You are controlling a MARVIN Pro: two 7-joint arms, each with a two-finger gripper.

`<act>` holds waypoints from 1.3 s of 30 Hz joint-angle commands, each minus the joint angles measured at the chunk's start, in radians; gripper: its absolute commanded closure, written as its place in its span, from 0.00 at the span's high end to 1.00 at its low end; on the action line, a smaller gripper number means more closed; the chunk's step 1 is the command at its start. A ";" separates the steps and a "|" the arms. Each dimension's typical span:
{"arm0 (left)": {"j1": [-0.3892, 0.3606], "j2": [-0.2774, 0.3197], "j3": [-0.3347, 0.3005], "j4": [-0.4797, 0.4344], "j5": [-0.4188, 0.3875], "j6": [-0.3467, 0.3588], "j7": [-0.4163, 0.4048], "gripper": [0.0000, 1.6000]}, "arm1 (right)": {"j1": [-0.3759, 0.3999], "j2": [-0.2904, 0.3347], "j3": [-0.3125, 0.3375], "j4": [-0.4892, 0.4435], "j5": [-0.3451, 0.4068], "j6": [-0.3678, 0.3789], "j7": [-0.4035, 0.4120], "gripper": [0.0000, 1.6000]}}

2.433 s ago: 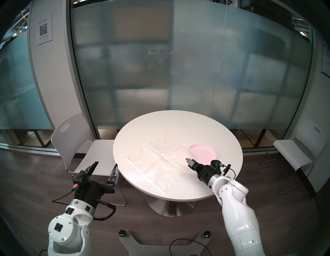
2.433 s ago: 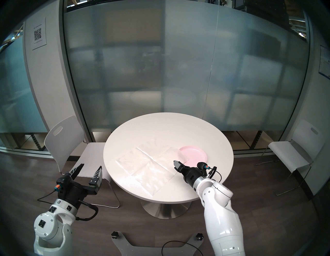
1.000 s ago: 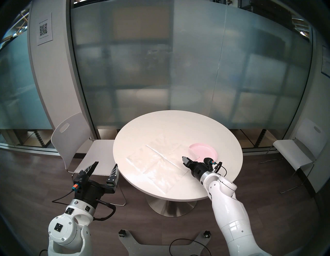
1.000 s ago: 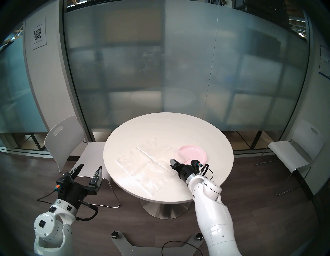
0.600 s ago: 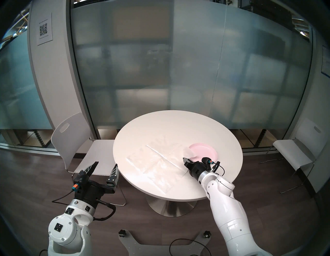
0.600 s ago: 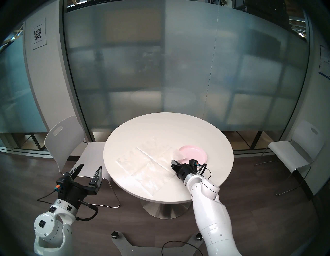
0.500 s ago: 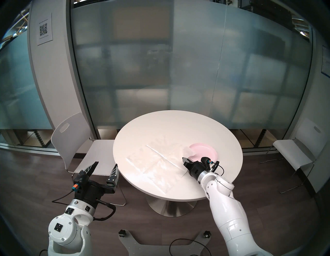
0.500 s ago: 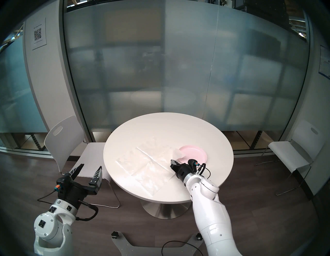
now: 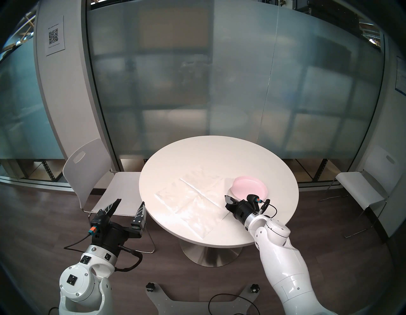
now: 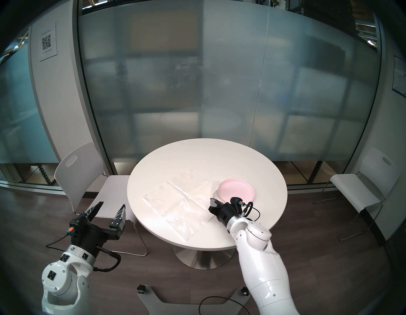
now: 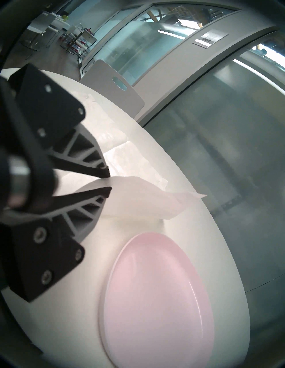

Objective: Fold the napkin in half twice and place it beside the plate

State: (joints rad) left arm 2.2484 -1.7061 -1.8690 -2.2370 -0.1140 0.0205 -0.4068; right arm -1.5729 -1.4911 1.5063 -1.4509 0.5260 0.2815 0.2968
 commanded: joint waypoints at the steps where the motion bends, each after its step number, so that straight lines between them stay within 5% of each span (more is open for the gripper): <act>1: 0.002 0.000 0.000 -0.018 0.000 0.000 -0.001 1.00 | 0.009 0.002 -0.001 -0.034 0.000 -0.015 0.014 0.24; 8: 0.002 0.000 0.000 -0.018 0.000 0.000 -0.001 1.00 | 0.006 0.019 -0.022 -0.033 -0.032 -0.045 0.044 0.09; 9: 0.002 0.000 0.000 -0.018 0.000 0.000 -0.001 1.00 | 0.005 0.022 -0.026 -0.035 -0.039 -0.051 0.047 0.00; 29: 0.001 -0.002 -0.001 -0.018 0.001 0.000 -0.002 1.00 | -0.033 0.093 -0.060 -0.077 -0.104 -0.142 0.173 0.00; 39: -0.043 0.005 0.070 -0.002 0.056 0.004 -0.001 1.00 | -0.052 0.141 -0.072 -0.086 -0.127 -0.242 0.265 0.00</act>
State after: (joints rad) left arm 2.2350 -1.7040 -1.8371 -2.2313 -0.0791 0.0207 -0.4096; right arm -1.6204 -1.3806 1.4407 -1.4993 0.4080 0.1133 0.5002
